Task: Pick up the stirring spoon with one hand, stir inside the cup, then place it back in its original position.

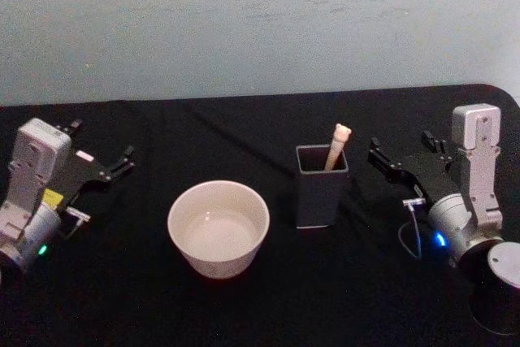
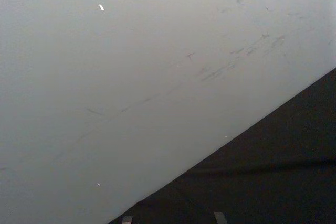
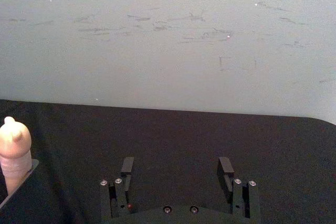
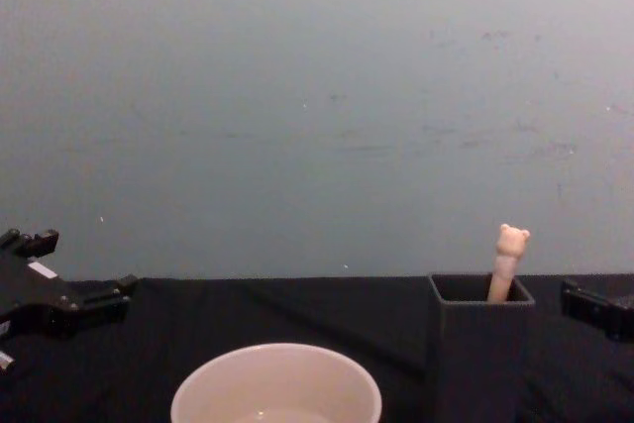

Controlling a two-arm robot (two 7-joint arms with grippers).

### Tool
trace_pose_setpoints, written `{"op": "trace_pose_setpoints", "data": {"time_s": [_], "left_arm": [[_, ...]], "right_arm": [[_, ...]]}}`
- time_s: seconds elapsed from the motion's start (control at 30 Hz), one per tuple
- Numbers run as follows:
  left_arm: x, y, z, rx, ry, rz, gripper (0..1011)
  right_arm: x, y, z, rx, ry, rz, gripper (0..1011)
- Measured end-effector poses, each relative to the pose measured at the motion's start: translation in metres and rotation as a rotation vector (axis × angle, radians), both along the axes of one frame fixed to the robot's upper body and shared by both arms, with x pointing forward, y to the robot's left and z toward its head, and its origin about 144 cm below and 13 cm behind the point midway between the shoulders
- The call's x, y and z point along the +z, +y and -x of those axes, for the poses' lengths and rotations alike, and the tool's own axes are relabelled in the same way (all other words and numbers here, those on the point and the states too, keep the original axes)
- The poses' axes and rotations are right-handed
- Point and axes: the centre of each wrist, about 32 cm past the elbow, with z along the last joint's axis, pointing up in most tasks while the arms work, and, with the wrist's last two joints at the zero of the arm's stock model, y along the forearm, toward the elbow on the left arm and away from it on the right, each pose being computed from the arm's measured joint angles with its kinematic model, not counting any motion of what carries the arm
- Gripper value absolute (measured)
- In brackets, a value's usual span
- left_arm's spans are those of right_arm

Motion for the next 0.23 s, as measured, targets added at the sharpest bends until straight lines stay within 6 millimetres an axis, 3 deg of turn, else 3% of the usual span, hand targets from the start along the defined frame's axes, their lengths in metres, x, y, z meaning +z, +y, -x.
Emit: {"op": "trace_pose_setpoints", "data": {"time_s": [0.23], "left_arm": [[0.0000,0.0000,0.0000,0.000,0.000,0.000,1001]], "right_arm": [[0.0000,0.0000,0.0000,0.000,0.000,0.000,1002]]}}
